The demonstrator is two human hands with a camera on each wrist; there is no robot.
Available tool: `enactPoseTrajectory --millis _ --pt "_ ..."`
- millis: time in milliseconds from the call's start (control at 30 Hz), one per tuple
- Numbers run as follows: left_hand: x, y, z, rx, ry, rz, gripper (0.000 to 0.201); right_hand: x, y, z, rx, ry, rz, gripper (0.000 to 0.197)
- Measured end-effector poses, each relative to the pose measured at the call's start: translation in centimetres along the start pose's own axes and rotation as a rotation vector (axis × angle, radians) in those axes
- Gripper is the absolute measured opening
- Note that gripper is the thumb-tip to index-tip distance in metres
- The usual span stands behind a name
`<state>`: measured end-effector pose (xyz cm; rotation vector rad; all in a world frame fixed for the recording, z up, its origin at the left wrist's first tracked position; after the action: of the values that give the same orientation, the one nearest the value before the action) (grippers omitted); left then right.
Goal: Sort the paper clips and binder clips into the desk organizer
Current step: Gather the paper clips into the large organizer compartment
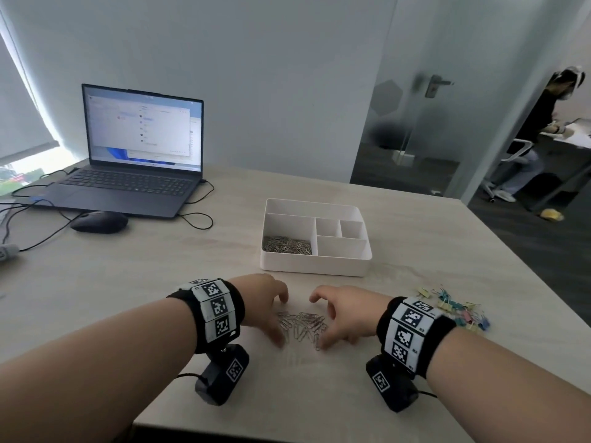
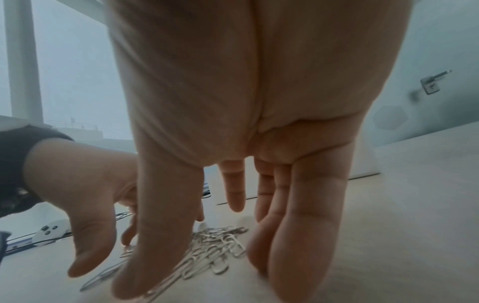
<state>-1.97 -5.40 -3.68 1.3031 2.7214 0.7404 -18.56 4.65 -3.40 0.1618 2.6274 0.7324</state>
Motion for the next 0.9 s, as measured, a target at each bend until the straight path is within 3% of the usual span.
enactPoseTrajectory --millis 100,267,533,700,900 --pt "0.9 -0.3 0.4 0.005 -0.037 0.026 0.082 -0.8 0.2 0.3 -0.011 0.053 -0.014 0.083" --pt "2.1 -0.9 -0.3 0.036 -0.073 0.076 0.057 -2.0 -0.8 0.5 0.046 0.131 -0.043 0.064" --pt "2.3 -2.1 -0.5 0.071 -0.091 0.065 0.034 -2.3 -2.3 0.6 0.116 -0.018 -0.052 0.026" --pt "1.6 -2.7 -0.4 0.090 0.034 0.042 0.024 -2.4 -2.8 0.2 0.096 -0.074 -0.033 0.014" --pt "0.8 -3.3 -0.4 0.054 0.191 0.075 0.008 -2.2 -3.1 -0.2 0.085 -0.046 -0.023 0.013"
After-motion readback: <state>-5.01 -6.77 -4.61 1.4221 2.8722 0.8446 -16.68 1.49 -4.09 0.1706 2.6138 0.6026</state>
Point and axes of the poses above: each hand's wrist, its own y-axis away from the middle knuckle, its own z-axis out of the palm, x = y × z, the point moved 3 cm from there along -y, towards the middle knuckle, and after that the axes turned 7 degrees about -x, right-handed, at the moved point
